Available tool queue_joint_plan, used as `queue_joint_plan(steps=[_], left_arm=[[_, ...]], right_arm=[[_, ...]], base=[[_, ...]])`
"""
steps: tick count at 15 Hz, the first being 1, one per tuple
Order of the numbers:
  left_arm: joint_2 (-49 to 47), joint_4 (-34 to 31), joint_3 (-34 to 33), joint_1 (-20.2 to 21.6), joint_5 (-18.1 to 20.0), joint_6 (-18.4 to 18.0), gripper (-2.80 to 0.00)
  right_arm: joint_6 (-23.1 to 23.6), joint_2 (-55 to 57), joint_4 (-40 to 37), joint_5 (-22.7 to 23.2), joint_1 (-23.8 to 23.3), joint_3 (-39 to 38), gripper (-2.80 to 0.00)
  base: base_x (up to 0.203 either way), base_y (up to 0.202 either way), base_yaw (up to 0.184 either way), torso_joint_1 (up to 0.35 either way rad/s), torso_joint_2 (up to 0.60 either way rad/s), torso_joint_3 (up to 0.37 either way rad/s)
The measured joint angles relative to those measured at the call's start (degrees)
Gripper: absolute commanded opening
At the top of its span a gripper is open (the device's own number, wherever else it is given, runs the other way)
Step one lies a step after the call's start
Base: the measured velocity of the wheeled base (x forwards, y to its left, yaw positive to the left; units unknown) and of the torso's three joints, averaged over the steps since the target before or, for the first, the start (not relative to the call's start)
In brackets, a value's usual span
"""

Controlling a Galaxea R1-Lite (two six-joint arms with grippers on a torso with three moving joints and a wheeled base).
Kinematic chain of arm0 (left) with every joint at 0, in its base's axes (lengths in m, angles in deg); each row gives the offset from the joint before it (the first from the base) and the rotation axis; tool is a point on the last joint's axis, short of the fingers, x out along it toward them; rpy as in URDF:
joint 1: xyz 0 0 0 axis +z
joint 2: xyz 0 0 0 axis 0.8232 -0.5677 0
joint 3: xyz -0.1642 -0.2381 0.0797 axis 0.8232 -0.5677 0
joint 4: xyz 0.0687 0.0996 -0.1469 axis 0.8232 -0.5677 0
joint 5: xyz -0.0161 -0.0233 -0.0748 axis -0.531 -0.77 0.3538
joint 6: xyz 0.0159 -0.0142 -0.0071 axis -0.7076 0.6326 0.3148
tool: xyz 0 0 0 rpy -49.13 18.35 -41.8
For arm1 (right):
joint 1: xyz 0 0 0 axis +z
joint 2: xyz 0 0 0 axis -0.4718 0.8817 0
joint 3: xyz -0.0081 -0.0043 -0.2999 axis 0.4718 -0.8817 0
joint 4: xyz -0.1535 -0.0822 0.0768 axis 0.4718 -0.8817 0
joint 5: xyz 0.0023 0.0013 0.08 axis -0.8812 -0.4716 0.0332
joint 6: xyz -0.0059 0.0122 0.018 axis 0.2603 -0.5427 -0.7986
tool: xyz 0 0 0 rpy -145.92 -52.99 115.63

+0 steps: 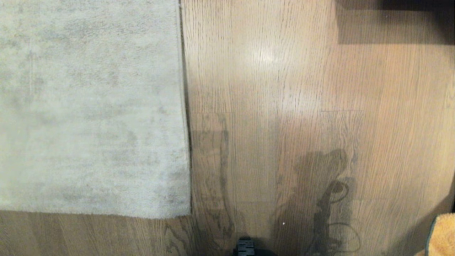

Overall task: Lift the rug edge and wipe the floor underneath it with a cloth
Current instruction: Put down the rag

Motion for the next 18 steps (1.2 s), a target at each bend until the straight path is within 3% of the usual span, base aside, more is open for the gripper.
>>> queue_joint_plan(steps=[18], left_arm=[[0.0,0.0,0.02,0.0,0.02,0.0,-2.8]], right_arm=[[0.85,0.0,-0.08,0.11,0.01,0.0,-2.8]], base=[[0.0,0.0,0.0,0.0,0.0,0.0]])
